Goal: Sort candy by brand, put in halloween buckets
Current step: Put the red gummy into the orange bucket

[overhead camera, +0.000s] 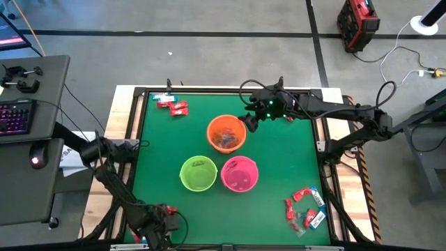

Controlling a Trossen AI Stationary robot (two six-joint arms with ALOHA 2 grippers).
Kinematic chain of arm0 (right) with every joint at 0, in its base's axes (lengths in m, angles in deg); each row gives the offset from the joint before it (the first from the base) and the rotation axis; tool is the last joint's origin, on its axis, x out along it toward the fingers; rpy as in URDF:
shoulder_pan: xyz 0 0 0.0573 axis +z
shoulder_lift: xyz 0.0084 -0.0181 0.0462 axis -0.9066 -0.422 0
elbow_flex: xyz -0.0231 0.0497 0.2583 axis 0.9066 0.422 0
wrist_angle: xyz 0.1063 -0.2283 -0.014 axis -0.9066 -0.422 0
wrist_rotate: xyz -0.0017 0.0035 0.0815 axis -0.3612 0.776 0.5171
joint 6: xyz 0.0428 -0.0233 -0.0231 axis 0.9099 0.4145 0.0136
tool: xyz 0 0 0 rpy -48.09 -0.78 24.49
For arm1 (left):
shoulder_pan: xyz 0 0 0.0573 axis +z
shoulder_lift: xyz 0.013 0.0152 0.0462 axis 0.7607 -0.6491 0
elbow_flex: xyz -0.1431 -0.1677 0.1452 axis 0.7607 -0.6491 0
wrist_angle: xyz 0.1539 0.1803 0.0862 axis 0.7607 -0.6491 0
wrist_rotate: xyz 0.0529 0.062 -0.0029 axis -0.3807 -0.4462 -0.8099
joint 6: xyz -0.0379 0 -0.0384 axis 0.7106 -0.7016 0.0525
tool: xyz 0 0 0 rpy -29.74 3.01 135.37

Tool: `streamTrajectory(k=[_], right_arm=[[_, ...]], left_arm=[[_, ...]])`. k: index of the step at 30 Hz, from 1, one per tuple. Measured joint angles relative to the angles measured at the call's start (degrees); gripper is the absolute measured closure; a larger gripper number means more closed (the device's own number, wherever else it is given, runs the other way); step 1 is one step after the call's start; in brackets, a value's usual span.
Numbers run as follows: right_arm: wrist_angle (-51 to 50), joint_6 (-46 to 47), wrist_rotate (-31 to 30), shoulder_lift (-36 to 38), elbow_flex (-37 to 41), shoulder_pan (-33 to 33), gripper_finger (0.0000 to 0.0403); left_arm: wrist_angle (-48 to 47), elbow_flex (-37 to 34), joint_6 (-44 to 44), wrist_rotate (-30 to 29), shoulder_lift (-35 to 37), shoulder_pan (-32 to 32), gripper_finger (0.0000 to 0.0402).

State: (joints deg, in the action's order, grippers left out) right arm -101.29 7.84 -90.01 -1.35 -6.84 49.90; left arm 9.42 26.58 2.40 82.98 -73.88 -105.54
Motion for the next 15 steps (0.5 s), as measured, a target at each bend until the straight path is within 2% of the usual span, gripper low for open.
streamTrajectory(k=[6,9,12,15], right_arm=[[-1.7,-1.1,-1.6,0.0,0.0,0.0,0.0121],[-1.8,-1.1,-2.2,0.0,0.0,0.0,0.0121],[-1.8,-1.5,-2.3,0.0,0.0,0.0,0.0121],[-1.8,-2.4,-2.3,0.0,0.0,0.0,0.0121]], left_arm=[[-0.1,0.2,-2.5,0.0,-1.3,0.0,0.0189],[-0.3,0.2,-2.2,0.7,-1.7,0.4,0.0208],[-0.6,0.1,-0.5,0.6,-1.3,1.1,0.0268],[-1.1,-0.1,1.2,0.1,-0.8,1.5,0.0363]])
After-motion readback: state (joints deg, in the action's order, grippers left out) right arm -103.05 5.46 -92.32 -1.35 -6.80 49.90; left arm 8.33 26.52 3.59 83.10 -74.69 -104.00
